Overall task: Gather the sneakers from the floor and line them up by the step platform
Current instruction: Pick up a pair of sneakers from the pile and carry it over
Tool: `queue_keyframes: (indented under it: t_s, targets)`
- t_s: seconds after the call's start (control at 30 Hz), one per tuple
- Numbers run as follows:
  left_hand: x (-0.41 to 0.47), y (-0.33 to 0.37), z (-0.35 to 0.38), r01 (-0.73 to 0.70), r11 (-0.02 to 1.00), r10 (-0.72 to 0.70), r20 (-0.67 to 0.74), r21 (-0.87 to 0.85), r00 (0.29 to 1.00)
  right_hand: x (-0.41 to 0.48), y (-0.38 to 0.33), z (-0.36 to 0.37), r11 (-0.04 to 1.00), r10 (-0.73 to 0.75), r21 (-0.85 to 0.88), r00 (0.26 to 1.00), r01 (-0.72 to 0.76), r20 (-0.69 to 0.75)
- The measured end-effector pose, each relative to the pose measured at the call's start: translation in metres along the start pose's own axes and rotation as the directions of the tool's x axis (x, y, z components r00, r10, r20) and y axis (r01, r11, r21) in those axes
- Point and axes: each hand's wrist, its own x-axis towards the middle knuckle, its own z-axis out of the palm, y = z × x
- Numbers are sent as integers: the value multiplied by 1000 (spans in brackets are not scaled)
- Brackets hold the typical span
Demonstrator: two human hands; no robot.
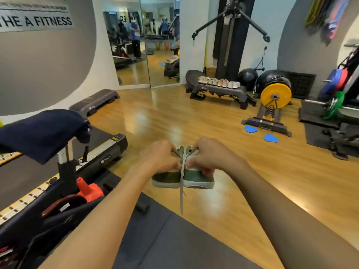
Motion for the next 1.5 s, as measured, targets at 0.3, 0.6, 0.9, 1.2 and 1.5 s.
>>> queue_keyframes:
  t_s: [0.3,0.6,0.9,1.2,1.5]
  targets:
    - [222,20,-23,-89,991,97,78,-95,992,165,61,-99,992,70,111,997,-65,-45]
    - [457,23,-24,-222,971,225,24,-92,974,355,120,-172,986,144,107,977,-127,-160]
    - [707,27,-38,-15,811,61,58,-585,996,539,192,-268,926,290,322,920,-199,-264]
    - [943,12,-36,275,-40,-329,273,-961,904,770,292,-354,447,567,892,791,-64,-228]
    - [1177,-4,-57,110,409,-316,-27,-906,948,1010,335,-423,171,611,984,777,56,-150]
